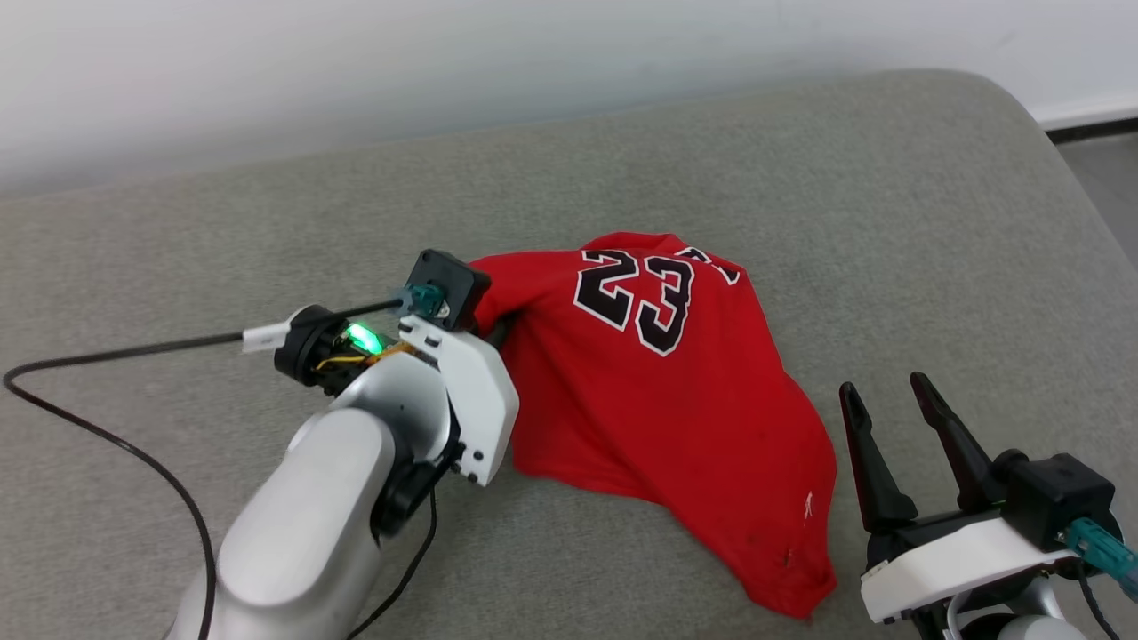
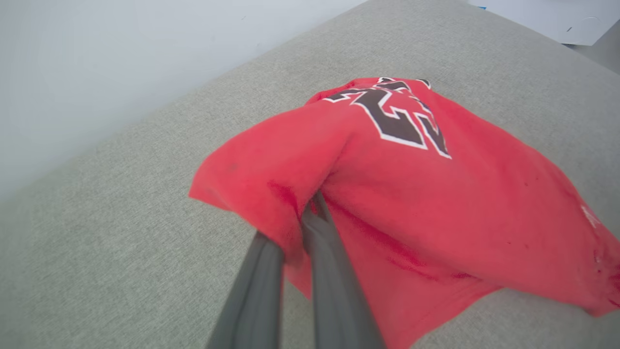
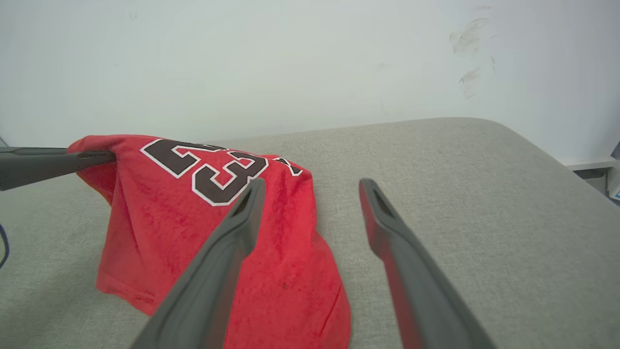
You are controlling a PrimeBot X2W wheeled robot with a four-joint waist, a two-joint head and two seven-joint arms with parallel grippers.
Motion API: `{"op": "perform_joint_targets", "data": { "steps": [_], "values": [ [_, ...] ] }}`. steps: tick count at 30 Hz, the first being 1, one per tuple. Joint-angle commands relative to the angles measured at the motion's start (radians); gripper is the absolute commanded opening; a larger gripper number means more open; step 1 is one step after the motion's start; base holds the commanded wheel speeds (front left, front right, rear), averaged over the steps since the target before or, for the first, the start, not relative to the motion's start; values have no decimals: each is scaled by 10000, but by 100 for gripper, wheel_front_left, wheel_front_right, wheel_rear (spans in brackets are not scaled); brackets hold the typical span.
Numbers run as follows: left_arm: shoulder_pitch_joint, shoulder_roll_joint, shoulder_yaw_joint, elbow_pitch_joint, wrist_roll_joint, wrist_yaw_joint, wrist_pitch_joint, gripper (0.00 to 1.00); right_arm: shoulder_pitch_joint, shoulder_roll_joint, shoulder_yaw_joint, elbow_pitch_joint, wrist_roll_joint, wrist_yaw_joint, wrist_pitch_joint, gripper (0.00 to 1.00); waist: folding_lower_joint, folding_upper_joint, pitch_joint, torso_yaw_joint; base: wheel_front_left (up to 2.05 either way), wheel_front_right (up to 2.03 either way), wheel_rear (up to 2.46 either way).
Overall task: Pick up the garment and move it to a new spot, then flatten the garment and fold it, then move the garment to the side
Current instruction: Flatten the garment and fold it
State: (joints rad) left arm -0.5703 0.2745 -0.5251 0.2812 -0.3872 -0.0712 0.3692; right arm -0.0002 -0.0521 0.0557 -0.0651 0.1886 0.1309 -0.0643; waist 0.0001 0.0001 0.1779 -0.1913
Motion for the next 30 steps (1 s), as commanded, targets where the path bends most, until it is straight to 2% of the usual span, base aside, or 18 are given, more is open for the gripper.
{"op": "perform_joint_targets", "data": {
  "steps": [1, 8, 11, 17, 20, 21, 22, 30],
  "values": [
    [325, 128, -18, -223, 60, 67, -50, 0, -50, 31, -32, -13, -107, -5, 22, 100, -1, -1, -224, 249, 0, 0, 0],
    [2726, 856, -10, -2515, -64, 840, 217, 0, 245, 32, -261, -115, -209, -3, 209, 100, -1, -1, -718, 916, 0, 0, 0],
    [3993, 971, -38, -3164, -399, 1207, 468, 0, 345, 30, -325, -220, -368, -3, 290, 100, -1, -1, -853, 1165, 0, 0, 0],
    [6086, 690, -214, -3045, -1297, 1598, 543, 0, 564, 29, -361, -376, -650, -3, 425, 100, -1, -1, -1214, 1452, 0, 0, 0],
    [6590, 481, -365, -2664, -1599, 1568, 560, 0, 708, 31, -371, -411, -601, -5, 491, 100, -1, -1, -1430, 1525, 0, 0, 0],
    [6641, 425, -366, -2590, -1607, 1617, 454, 41, 744, 29, -383, -440, -586, -5, 524, 100, -1, -1, -1491, 1540, 0, 0, 0],
    [6671, 377, -363, -2540, -1610, 1652, 352, 100, 789, 31, -389, -463, -586, -5, 533, 100, -1, -1, -1555, 1557, 0, 0, 0],
    [6055, 528, 150, -3181, -853, 2090, -988, 100, 1118, 29, -534, -764, -588, -3, 747, 100, -1, -1, -1905, 1683, 0, 0, 0]
  ]
}}
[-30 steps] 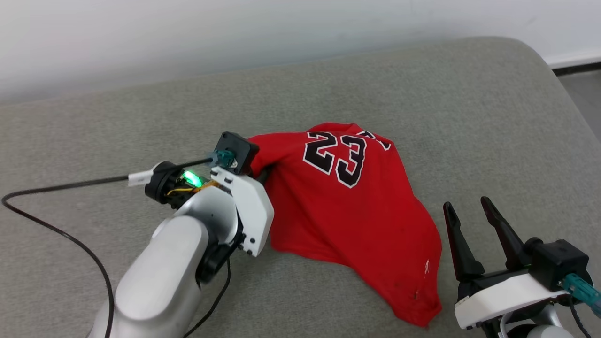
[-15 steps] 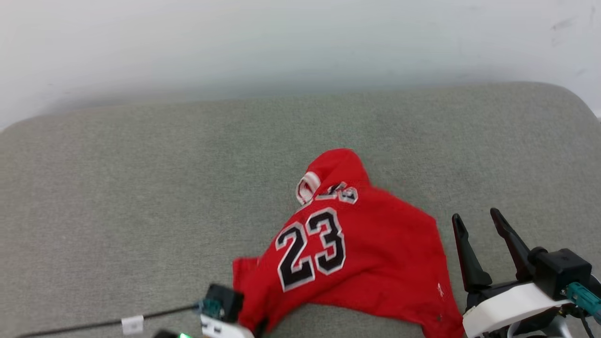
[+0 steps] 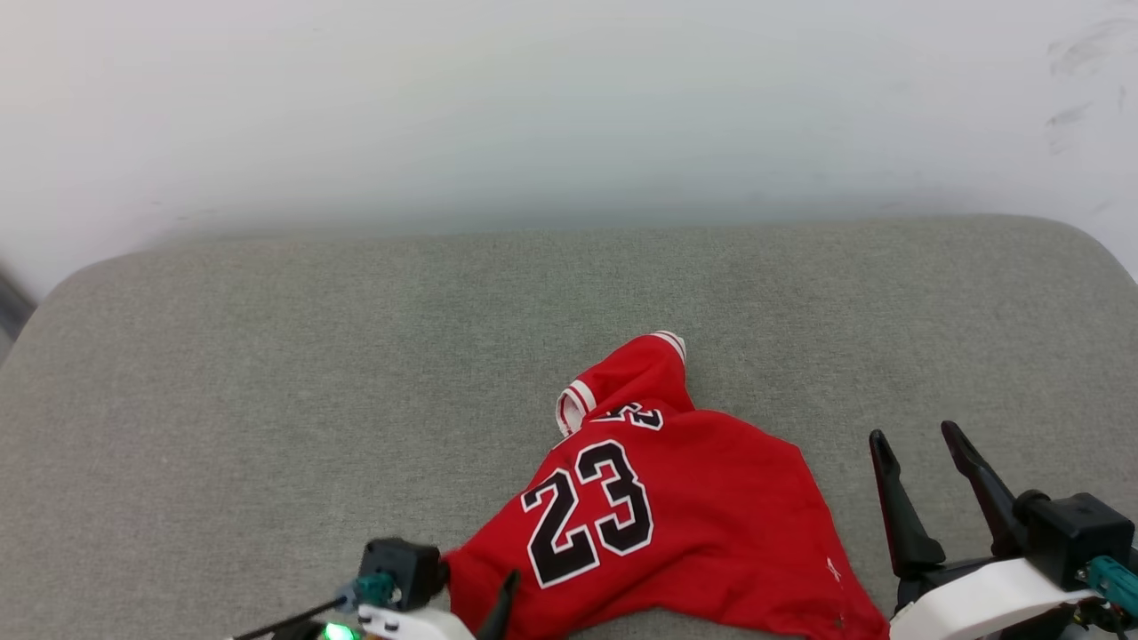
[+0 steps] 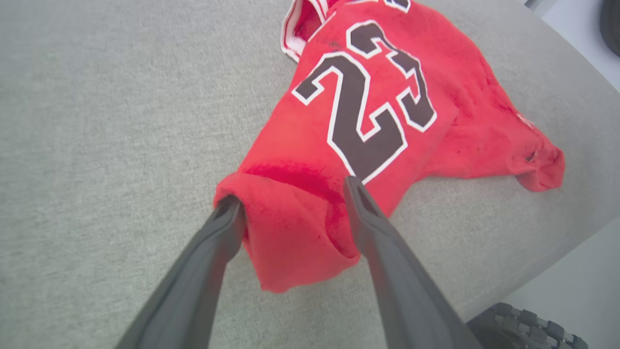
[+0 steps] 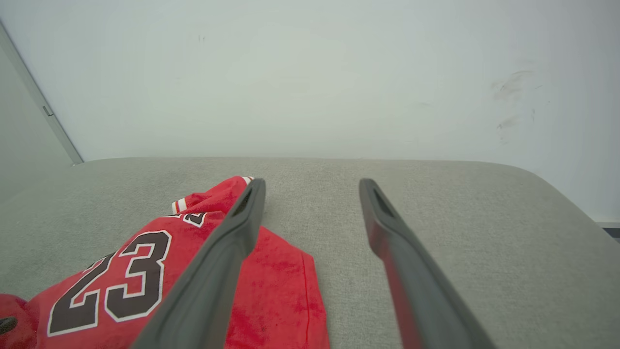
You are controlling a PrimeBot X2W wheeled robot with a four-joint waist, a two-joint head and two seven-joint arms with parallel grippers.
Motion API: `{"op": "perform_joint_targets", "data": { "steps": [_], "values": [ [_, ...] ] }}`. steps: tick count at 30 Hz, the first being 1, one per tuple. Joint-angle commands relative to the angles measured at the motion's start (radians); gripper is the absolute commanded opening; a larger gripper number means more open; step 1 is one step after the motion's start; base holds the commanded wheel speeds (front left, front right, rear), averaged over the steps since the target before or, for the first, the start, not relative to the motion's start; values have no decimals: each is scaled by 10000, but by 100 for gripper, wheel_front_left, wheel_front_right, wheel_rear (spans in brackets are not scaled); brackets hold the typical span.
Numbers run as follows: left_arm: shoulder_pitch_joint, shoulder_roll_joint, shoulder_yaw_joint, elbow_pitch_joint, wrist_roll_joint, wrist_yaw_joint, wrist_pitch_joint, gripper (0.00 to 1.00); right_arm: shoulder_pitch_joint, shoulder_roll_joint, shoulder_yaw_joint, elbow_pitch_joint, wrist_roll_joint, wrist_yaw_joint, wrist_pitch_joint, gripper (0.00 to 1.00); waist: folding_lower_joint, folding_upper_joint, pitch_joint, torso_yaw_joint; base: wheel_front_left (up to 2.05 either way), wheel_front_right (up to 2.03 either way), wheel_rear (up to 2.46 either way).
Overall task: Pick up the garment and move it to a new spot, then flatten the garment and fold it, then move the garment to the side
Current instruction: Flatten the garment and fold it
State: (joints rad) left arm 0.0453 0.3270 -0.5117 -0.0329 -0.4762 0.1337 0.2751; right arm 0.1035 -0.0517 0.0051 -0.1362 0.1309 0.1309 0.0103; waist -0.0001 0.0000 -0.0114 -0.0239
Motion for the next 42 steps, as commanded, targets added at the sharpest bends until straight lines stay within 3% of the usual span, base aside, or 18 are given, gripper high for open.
{"op": "perform_joint_targets", "data": {
  "steps": [1, 5, 9, 17, 27, 28, 29, 30, 34, 42],
  "values": [
    [-247, 31, 111, -158, 110, 77, -175, 100, 102, 27, -51, -94, -6, -5, 36, 100, 1, 0, -26, 20, 0, 0, 0],
    [-919, 164, 349, -285, 206, -16, -306, 100, 89, 27, -110, -237, 42, -3, 92, 100, 1, 0, 7, 7, 0, 0, 0],
    [-1842, 325, 382, 34, 114, -411, 41, 100, -71, 26, -38, -388, 62, -5, 111, 100, 1, 0, 264, -124, 0, 0, 0],
    [-4051, 653, -125, 1741, -1136, -2170, 2567, 100, -728, 26, 219, -341, 118, -3, -60, 100, 1, 0, 1559, -651, 0, 0, 0],
    [-4406, 809, -1244, 3187, -2214, -2582, 4889, 100, -1178, 26, 366, 300, 409, -3, -572, 100, 1, 0, 2130, -1143, 0, 0, 0],
    [-4339, 764, -1384, 3178, -2274, -2604, 5000, 84, -1188, 26, 352, 337, 397, -5, -608, 100, 1, 0, 2123, -1148, 0, 0, 0],
    [-4301, 756, -1529, 3134, -2263, -2622, 5044, 37, -1192, 26, 325, 377, 415, -3, -638, 100, 1, 0, 2112, -1149, 0, 0, 0],
    [-4283, 749, -1601, 3095, -2265, -2634, 5032, 0, -1206, 26, 307, 402, 448, -3, -646, 100, 1, 0, 2100, -1147, 0, 0, 0],
    [-4523, 788, -1493, 2790, -1851, -2542, 4061, 0, -1202, 24, 260, 529, 493, -5, -666, 100, 1, 0, 1930, -1053, 0, 0, 0],
    [-5075, 745, -848, 2185, -737, -1544, 1853, 0, -921, 26, 148, 519, 347, -3, -465, 100, 1, 0, 1274, -662, 0, 0, 0]
  ]
}}
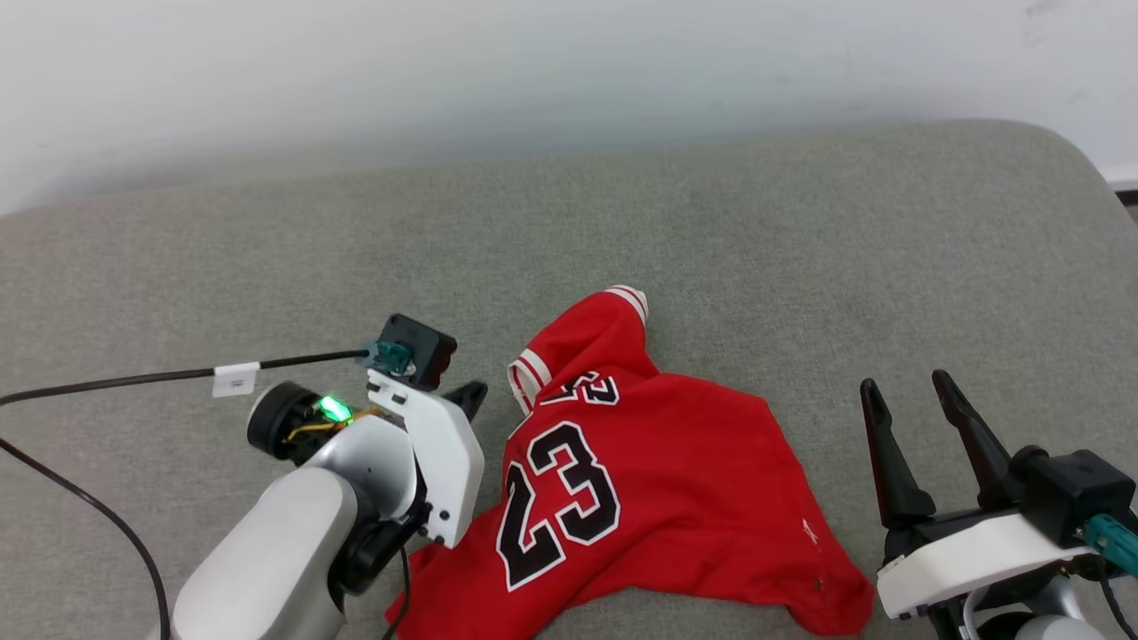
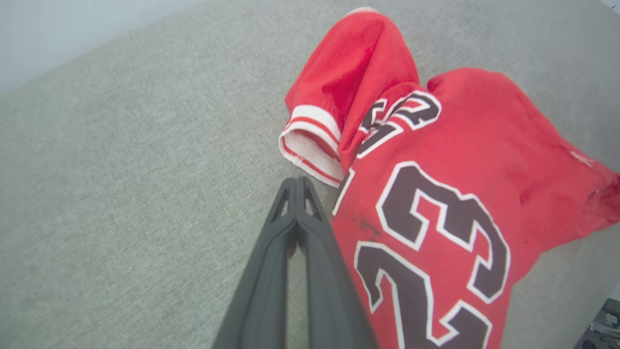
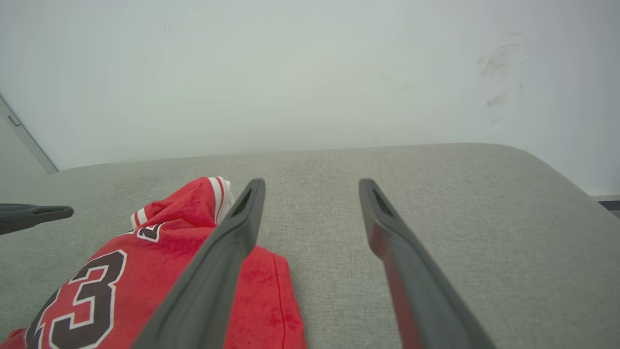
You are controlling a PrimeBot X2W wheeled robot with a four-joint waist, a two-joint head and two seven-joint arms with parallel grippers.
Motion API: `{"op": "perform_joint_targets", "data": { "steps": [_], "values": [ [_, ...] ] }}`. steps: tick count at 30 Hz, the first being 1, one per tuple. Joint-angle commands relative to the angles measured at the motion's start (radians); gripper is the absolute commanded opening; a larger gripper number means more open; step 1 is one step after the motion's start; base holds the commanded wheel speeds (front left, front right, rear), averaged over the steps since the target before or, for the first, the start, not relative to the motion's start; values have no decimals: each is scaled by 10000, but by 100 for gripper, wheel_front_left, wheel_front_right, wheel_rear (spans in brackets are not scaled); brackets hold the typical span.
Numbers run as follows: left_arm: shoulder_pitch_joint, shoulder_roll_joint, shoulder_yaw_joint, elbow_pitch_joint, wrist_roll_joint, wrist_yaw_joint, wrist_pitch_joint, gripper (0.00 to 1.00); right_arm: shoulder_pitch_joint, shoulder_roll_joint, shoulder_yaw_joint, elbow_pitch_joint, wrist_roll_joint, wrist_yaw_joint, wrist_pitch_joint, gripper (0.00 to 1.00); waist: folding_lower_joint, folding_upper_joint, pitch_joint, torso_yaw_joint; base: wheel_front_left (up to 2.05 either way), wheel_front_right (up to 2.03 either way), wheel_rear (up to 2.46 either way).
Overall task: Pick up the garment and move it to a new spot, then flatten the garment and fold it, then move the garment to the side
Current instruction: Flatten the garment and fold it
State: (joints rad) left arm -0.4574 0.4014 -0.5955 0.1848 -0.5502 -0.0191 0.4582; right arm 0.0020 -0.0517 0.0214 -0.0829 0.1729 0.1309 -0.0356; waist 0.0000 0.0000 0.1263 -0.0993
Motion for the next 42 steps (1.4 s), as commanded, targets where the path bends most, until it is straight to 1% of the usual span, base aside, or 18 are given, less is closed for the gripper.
{"op": "perform_joint_targets", "data": {
  "steps": [1, 5, 8, 12, 15, 18, 21, 22, 23, 29, 32, 33, 34, 39, 42],
  "values": [
    [-83, -1, 53, -78, 94, 94, -142, 0, 111, 26, -2, -53, -118, -3, -26, 100, 0, 0, -188, 125, 0, 0, 0],
    [-91, -107, 273, -543, 453, 592, -929, 0, 252, 24, -34, -146, -166, -5, 73, 100, 0, 0, -549, 191, 0, 0, 0],
    [210, -216, 466, -805, 615, 1019, -1606, 0, 413, 26, -103, -233, -185, -3, 147, 100, 0, 0, -796, 237, 0, 0, 0],
    [985, -507, 766, -1095, 595, 1637, -2630, 0, 630, 26, -168, -348, -198, -3, 252, 100, 0, 0, -1027, 292, 0, 0, 0],
    [1728, -622, 949, -1193, 572, 2070, -3295, 0, 753, 26, -214, -453, -200, -3, 328, 100, 0, 0, -1110, 365, 0, 0, 0],
    [2397, -757, 1048, -1231, 474, 2342, -3759, 0, 827, 26, -213, -560, -250, -3, 426, 100, 0, 0, -1138, 463, 0, 0, 0],
    [2872, -811, 1045, -1258, 366, 2437, -3964, 0, 813, 26, -150, -633, -291, -3, 511, 100, 0, 0, -1185, 530, 0, 0, 0],
    [2972, -810, 1036, -1267, 335, 2451, -3996, 33, 819, 26, -152, -638, -307, -5, 519, 100, 0, 0, -1198, 552, 0, 0, 0],
    [3081, -820, 996, -1258, 274, 2429, -3964, 100, 833, 26, -171, -657, -314, -5, 532, 100, 0, 0, -1205, 585, 0, 0, 0],
    [3048, -715, 1048, -1399, 316, 2422, -4126, 100, 816, 26, -201, -746, -298, -3, 605, 100, 0, 0, -1178, 685, 0, 0, 0],
    [2880, -598, 1004, -1409, 131, 2204, -3833, 100, 756, 26, -183, -771, -263, -3, 618, 100, 0, 0, -1117, 697, 0, 0, 0],
    [2798, -552, 941, -1384, 29, 2050, -3638, 100, 730, 26, -185, -778, -242, -3, 616, 100, 0, 0, -1077, 701, 0, 0, 0],
    [2262, -284, 643, -1285, -51, 1536, -2806, 100, 628, 26, -180, -799, -250, -5, 640, 100, 0, 0, -898, 712, 0, 0, 0],
    [1215, 27, 5, -1156, -394, 558, -923, 100, 435, 26, -94, -812, -335, -5, 635, 100, 0, 0, -488, 584, 0, 0, 0],
    [806, 171, -310, -985, -688, 115, 145, 100, 278, 28, -60, -806, -350, -3, 540, 100, 0, 0, -183, 442, 0, 0, 0]
  ]
}}
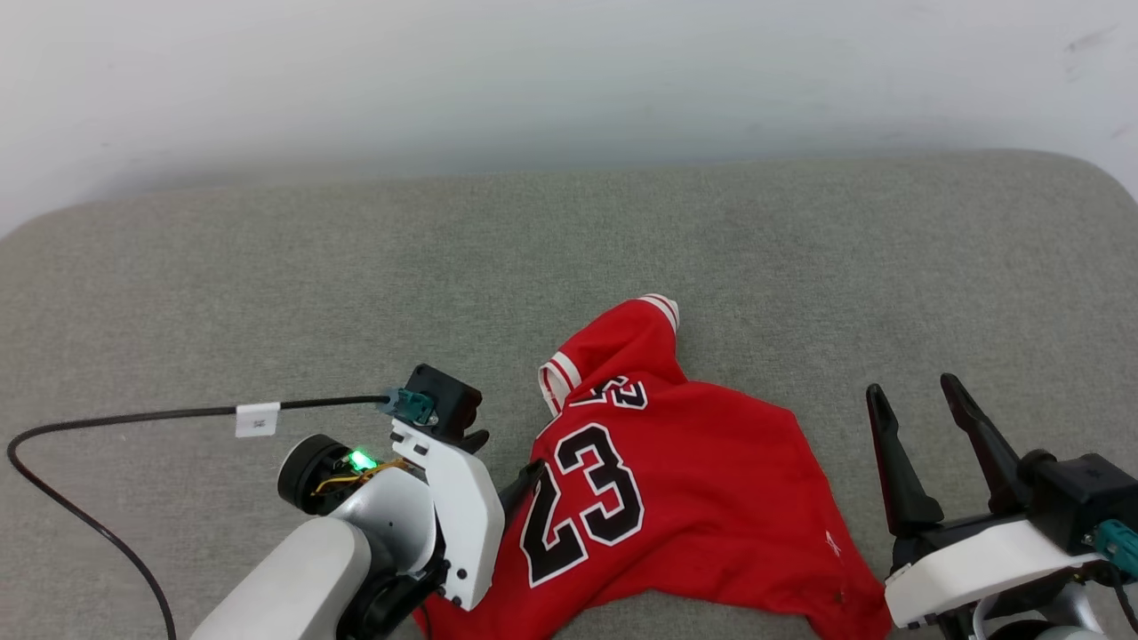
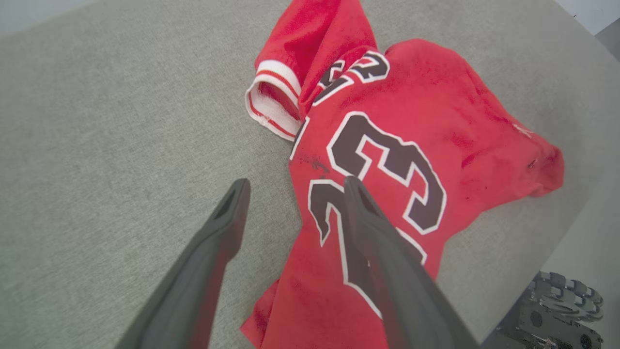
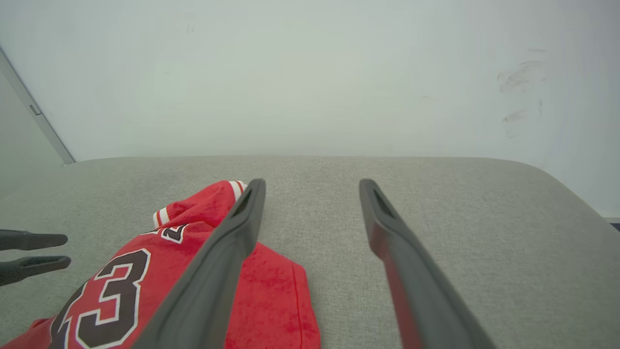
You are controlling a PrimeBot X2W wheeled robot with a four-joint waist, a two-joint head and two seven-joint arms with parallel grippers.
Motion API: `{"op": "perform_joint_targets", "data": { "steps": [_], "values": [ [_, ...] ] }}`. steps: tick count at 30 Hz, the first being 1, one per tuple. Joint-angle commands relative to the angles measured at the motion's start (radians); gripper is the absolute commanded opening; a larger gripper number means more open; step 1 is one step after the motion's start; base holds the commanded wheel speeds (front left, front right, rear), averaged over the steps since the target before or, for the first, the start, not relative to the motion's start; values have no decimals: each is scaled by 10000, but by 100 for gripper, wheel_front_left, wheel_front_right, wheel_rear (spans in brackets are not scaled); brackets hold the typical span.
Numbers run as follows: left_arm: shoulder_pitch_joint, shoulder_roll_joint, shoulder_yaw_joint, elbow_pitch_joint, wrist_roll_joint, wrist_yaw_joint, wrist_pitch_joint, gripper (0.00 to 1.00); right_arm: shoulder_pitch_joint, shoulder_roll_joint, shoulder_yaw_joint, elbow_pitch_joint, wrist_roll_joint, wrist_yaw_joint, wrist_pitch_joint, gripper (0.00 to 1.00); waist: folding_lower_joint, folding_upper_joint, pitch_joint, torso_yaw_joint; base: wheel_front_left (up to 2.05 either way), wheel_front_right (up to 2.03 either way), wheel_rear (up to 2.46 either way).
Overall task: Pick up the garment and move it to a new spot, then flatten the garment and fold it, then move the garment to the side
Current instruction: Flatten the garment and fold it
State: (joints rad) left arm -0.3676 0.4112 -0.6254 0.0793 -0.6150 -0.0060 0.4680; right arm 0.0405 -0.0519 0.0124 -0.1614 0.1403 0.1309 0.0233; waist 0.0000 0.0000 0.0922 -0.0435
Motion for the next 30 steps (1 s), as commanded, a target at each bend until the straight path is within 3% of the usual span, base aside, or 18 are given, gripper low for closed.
{"op": "perform_joint_targets", "data": {
  "steps": [1, 11, 12, 13, 14, 15, 17, 20, 30],
  "values": [
    [-121, 88, -100, 158, -170, -125, 355, 100, -135, 28, 36, -2, -3, -3, -69, 100, 0, 0, 245, -163, 0, 0, 0],
    [-393, 320, -1063, 1539, -462, -596, 2651, 100, -499, 28, 135, 288, 128, -3, -285, 100, 0, 0, 999, -527, 0, 0, 0],
    [-371, 318, -1162, 1652, -484, -637, 2793, 75, -526, 27, 138, 322, 131, -5, -318, 100, 0, 0, 1036, -553, 0, 0, 0],
    [-367, 334, -1270, 1761, -462, -692, 2910, 32, -554, 27, 137, 359, 134, -5, -332, 100, 0, 0, 1050, -578, 0, 0, 0],
    [-367, 334, -1270, 1761, -462, -692, 2910, 32, -554, 27, 137, 359, 134, -5, -332, 100, 0, 0, 1050, -578, 0, 0, 0],
    [-332, 311, -1332, 1831, -500, -733, 2955, 0, -579, 27, 146, 391, 152, -3, -350, 100, 0, 0, 1065, -606, 0, 0, 0],
    [-345, 278, -1408, 1846, -493, -796, 2866, 0, -592, 28, 108, 464, 195, -3, -374, 100, 0, 0, 1062, -631, 0, 0, 0],
    [-637, 264, -1024, 1619, -145, -513, 1915, 0, -560, 27, 34, 546, 243, -5, -393, 100, 0, 0, 988, -593, 0, 0, 0],
    [-1581, 68, -219, 995, 1723, 967, -1715, 0, -314, 25, -133, 682, 125, -5, -364, 100, 0, 0, 219, -259, 0, 0, 0]
  ]
}}
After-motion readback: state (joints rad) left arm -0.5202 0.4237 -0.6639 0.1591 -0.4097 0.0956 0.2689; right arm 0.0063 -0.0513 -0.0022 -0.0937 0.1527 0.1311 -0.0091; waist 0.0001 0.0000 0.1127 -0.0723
